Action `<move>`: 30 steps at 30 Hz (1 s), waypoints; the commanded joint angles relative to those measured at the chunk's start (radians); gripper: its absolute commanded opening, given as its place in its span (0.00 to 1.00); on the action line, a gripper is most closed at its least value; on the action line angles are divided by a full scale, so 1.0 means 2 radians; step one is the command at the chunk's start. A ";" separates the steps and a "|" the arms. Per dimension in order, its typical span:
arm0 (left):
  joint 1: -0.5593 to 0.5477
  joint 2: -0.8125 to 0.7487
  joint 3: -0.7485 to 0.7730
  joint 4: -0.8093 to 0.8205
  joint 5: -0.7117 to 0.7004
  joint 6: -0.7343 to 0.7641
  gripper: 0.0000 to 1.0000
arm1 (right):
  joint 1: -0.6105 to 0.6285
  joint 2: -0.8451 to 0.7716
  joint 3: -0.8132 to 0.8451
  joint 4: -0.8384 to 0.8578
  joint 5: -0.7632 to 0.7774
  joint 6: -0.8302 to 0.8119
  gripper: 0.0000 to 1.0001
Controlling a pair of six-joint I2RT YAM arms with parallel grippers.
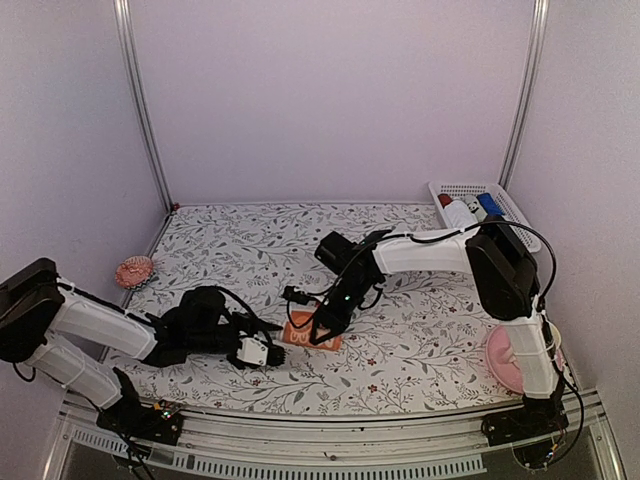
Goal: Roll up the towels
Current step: Roll the towel at the center of the board.
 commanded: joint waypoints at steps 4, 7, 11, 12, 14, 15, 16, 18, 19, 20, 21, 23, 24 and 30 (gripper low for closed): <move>-0.057 0.083 0.024 0.087 -0.111 0.016 0.57 | 0.002 0.034 0.010 -0.014 -0.031 0.010 0.18; -0.067 0.111 0.028 0.116 -0.141 0.021 0.56 | 0.001 0.035 0.010 -0.015 -0.032 0.010 0.18; -0.073 0.139 0.034 0.133 -0.167 0.025 0.51 | 0.001 0.036 0.009 -0.020 -0.034 0.005 0.18; -0.073 0.146 0.037 0.134 -0.174 0.025 0.49 | 0.001 0.036 0.009 -0.021 -0.035 0.003 0.18; -0.074 0.156 0.042 0.137 -0.186 0.026 0.42 | 0.002 0.036 0.010 -0.022 -0.037 0.001 0.18; -0.074 0.161 0.043 0.137 -0.191 0.027 0.38 | 0.002 0.036 0.010 -0.023 -0.038 -0.001 0.18; -0.074 0.165 0.044 0.139 -0.194 0.028 0.34 | 0.002 0.036 0.010 -0.024 -0.039 -0.003 0.18; -0.075 0.171 0.046 0.135 -0.196 0.030 0.22 | 0.002 0.037 0.010 -0.025 -0.040 -0.005 0.18; -0.074 0.174 0.049 0.129 -0.196 0.029 0.16 | 0.002 0.037 0.010 -0.026 -0.041 -0.007 0.18; -0.075 0.176 0.053 0.119 -0.197 0.026 0.10 | 0.001 0.037 0.010 -0.027 -0.042 -0.008 0.18; -0.074 0.179 0.057 0.108 -0.198 0.025 0.04 | 0.001 0.037 0.010 -0.027 -0.042 -0.009 0.18; -0.075 0.181 0.062 0.090 -0.197 0.022 0.00 | 0.000 0.037 0.009 -0.028 -0.039 -0.009 0.22; -0.076 0.177 0.066 0.075 -0.192 0.019 0.00 | -0.001 0.033 0.008 -0.029 -0.037 -0.010 0.24; -0.069 0.145 0.099 -0.072 -0.132 -0.010 0.00 | -0.009 -0.012 -0.006 -0.029 -0.017 -0.014 0.36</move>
